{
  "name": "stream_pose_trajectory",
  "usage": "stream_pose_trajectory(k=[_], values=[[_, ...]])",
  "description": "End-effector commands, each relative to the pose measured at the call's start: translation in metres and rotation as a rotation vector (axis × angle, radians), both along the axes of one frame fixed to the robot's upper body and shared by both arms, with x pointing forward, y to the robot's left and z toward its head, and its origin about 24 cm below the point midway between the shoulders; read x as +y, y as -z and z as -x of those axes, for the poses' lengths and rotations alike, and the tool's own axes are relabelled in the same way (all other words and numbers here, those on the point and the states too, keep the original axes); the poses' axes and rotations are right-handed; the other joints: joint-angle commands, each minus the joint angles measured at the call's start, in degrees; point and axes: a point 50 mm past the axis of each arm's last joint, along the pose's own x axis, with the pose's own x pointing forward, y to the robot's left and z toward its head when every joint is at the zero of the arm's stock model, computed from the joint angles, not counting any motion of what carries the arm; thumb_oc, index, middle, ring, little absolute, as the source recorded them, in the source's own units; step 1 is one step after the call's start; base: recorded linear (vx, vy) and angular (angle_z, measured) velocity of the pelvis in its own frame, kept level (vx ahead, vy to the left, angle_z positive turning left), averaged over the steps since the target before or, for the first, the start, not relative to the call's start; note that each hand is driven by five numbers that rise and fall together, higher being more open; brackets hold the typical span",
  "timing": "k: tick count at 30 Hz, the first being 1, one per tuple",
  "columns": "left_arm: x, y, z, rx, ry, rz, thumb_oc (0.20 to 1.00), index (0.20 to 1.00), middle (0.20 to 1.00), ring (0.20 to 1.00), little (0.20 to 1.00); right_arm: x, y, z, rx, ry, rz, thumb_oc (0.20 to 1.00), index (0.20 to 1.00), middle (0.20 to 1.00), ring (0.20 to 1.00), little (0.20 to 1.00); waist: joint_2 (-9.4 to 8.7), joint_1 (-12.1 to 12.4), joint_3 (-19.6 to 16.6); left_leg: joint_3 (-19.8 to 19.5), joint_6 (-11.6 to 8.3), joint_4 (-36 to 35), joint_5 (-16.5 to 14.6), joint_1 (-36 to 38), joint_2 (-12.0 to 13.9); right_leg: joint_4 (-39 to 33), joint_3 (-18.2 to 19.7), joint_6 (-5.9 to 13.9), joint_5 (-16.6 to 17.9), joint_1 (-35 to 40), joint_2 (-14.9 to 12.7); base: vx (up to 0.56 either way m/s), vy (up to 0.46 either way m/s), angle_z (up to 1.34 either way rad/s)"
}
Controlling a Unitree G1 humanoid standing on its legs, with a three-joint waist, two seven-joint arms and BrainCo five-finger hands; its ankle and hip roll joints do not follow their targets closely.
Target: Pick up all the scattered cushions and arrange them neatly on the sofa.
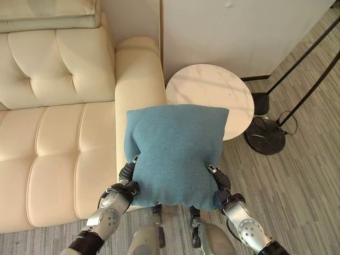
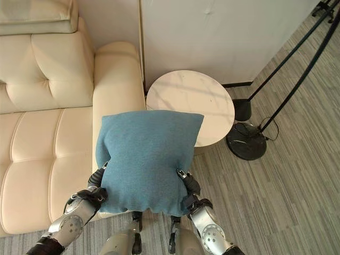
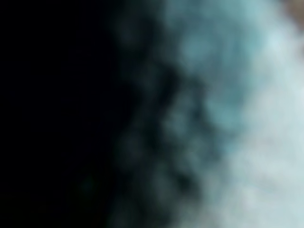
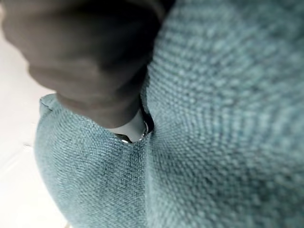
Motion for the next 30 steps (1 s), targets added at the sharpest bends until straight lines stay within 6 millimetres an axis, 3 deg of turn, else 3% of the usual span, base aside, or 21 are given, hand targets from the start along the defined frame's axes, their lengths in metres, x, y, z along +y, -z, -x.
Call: stream_pose_trajectory(k=[1,4,6,7,11,12,17,20,23,27,30], values=[[-0.114,-0.071,0.001,-0.367,0.414,0.27,0.2,0.2,0.2,0.2,0.2,0.119,-0.077,0.023,-0.32,-0.468,-0.326,0.2,0.2,0.2,0.2,0.2,1.99,1.86,-5.2,0.01,-2.34,-0.41,-5.93,3.01,0.92,10.67,-0.54,2.13,-12.33,5.23,1.99,-0.09,-0.046,-0.27],[-0.102,-0.068,0.005,-0.375,0.377,0.251,0.2,0.2,0.2,0.2,0.2,0.113,-0.078,0.021,-0.351,-0.46,-0.308,0.2,0.2,0.2,0.2,0.2,1.06,3.95,-7.59,1.8,-2.48,0.05,-4.76,2.03,0.35,7.97,0.0,2.17,-12.38,11.16,3.15,-0.15,-0.096,-0.31],[-0.093,-0.063,0.008,-0.35,0.332,0.246,0.2,0.2,0.2,0.2,0.2,0.107,-0.08,0.017,-0.378,-0.436,-0.28,0.2,0.2,0.2,0.2,0.2,0.71,5.68,-8.69,2.71,-3.71,1.38,-1.98,-0.29,0.87,-0.32,0.61,-0.84,-15.63,15.07,5.45,-0.3,-0.235,-0.22],[-0.092,-0.06,0.01,-0.329,0.323,0.248,0.2,0.2,0.2,0.2,0.2,0.102,-0.079,0.015,-0.373,-0.412,-0.268,0.2,0.2,0.2,0.2,0.2,1.34,5.9,-7.89,2.16,-4.81,2.5,0.08,-2.39,1.71,-1.96,0.62,-2.25,-16.63,15.32,6.8,-0.35,-0.238,-0.18],[-0.091,-0.057,0.01,-0.316,0.311,0.243,0.2,0.2,0.2,0.2,0.2,0.098,-0.077,0.012,-0.364,-0.395,-0.261,0.2,0.2,0.2,0.2,0.2,2.41,5.85,-6.7,0.86,-6.68,2.97,2.65,-4.27,2.35,-2.1,-0.51,-2.98,-16.71,14.93,7.62,-0.21,-0.078,0.18],[-0.089,-0.06,0.007,-0.327,0.289,0.234,0.2,0.2,0.2,0.2,0.2,0.089,-0.08,0.004,-0.384,-0.35,-0.236,0.2,0.2,0.2,0.2,0.2,3.28,5.72,-5.4,-2.02,-8.49,3.43,3.53,-5.73,2.47,-1.09,-1.55,-3.46,-16.59,13.47,7.6,-0.29,-0.017,0.13],[-0.088,-0.063,0.006,-0.337,0.272,0.238,0.2,0.2,0.2,0.2,0.2,0.085,-0.081,0.003,-0.405,-0.36,-0.187,0.2,0.2,0.2,0.2,0.2,1.52,4.3,-5.53,-3.42,-6.53,9.37,-2.54,-3.23,3.74,-1.71,-5.63,-2.63,-13.69,11.34,3.66,-0.22,0.023,0.39],[-0.088,-0.058,0.007,-0.312,0.257,0.261,0.2,0.2,0.2,0.2,0.2,0.083,-0.082,0.002,-0.427,-0.374,-0.155,0.2,0.2,0.2,0.2,0.2,0.51,3.53,-6.08,-3.8,-6.62,11.73,-6.22,0.28,6.2,-2.9,-7.59,-2.88,-12.83,10.55,2.03,-0.1,0.049,0.35],[-0.086,-0.053,0.01,-0.294,0.236,0.279,0.2,0.2,0.2,0.2,0.2,0.076,-0.079,0.0,-0.428,-0.359,-0.124,0.2,0.2,0.2,0.2,0.2,0.6,2.77,-7.13,-2.33,-7.53,10.26,-6.62,3.9,9.92,-3.81,-10.3,-2.82,-12.69,10.45,1.04,-0.03,0.133,0.65],[-0.084,-0.043,0.013,-0.252,0.226,0.292,0.2,0.2,0.2,0.2,0.2,0.058,-0.076,-0.002,-0.446,-0.311,-0.065,0.2,0.2,0.2,0.2,0.2,1.94,1.0,-8.23,3.27,-10.8,4.79,-4.43,7.79,15.01,-3.79,-15.22,-1.81,-13.56,11.56,-0.6,0.01,0.206,1.03],[-0.082,-0.04,0.014,-0.238,0.227,0.28,0.2,0.2,0.2,0.2,0.2,0.051,-0.076,-0.001,-0.463,-0.288,-0.027,0.2,0.2,0.2,0.2,0.2,3.4,0.16,-8.56,6.05,-11.51,0.64,-3.1,7.99,14.7,-3.93,-18.41,-0.51,-12.23,12.06,-2.21,0.02,0.28,0.84]])
